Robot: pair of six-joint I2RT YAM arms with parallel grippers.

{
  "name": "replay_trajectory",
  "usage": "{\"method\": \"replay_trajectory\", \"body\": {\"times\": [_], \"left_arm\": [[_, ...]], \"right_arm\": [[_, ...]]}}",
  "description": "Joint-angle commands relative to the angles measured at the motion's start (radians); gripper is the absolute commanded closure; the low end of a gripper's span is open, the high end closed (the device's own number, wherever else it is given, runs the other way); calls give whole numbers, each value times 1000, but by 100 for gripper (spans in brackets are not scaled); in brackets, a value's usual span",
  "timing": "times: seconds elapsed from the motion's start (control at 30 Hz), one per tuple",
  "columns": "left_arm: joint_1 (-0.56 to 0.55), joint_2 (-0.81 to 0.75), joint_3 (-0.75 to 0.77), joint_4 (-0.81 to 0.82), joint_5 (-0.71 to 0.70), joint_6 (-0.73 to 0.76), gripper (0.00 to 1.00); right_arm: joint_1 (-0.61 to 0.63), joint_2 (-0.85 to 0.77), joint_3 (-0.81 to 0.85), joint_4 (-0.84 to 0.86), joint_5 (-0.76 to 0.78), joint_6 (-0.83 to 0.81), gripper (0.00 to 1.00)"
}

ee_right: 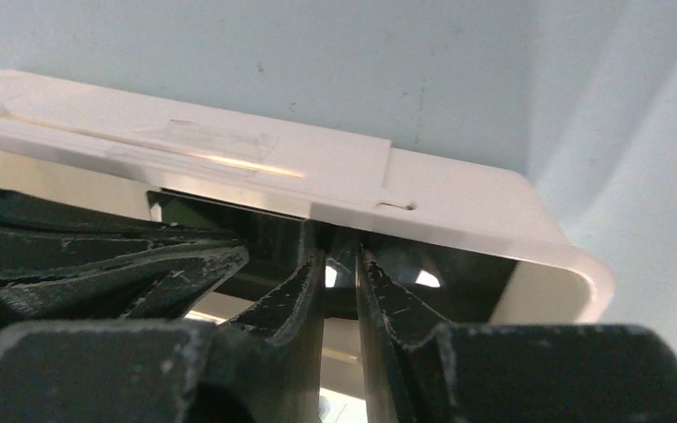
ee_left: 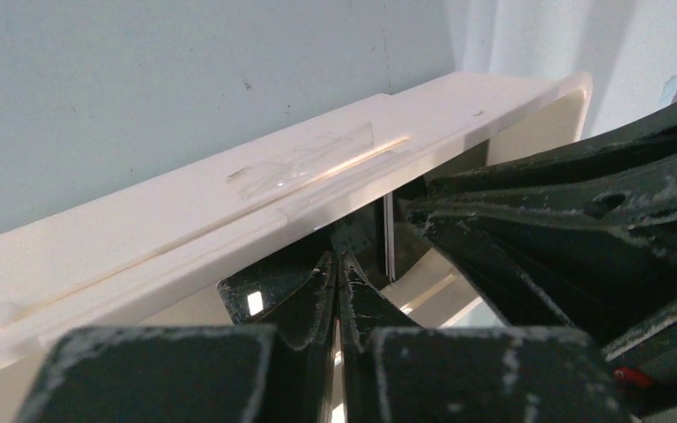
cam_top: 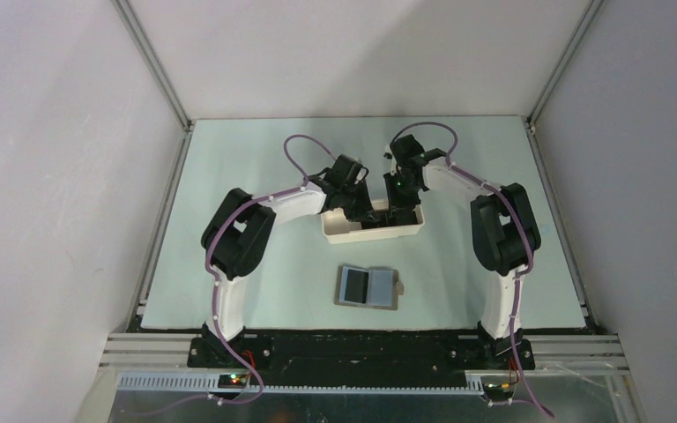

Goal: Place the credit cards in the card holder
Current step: Pick up the credit card from the storage box.

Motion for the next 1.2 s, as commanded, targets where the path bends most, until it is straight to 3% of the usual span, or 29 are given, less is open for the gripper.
{"method": "replay_trajectory", "body": {"times": [0.0,0.33,0.57,0.7,0.97,1.17], "left_arm": [[0,4,22,-8,0,28,94],[0,10,26,-11,3,30,94],[-1,11,25,-12,5,30,94],[0,13,25,-11,6,30,94],[0,13,24,-11,6,30,94],[0,13,23,-12,7,32,94]], "right_arm": [[-4,-11,-29,1,84,-27,77],[-41,-97,-49,-12,54,-25,75],[-23,-103,-50,16,3,-17,44],[-14,-77,-46,21,-6,-12,36],[-14,-30,-49,31,6,-14,37],[-14,-20,-56,36,51,-20,60]]}}
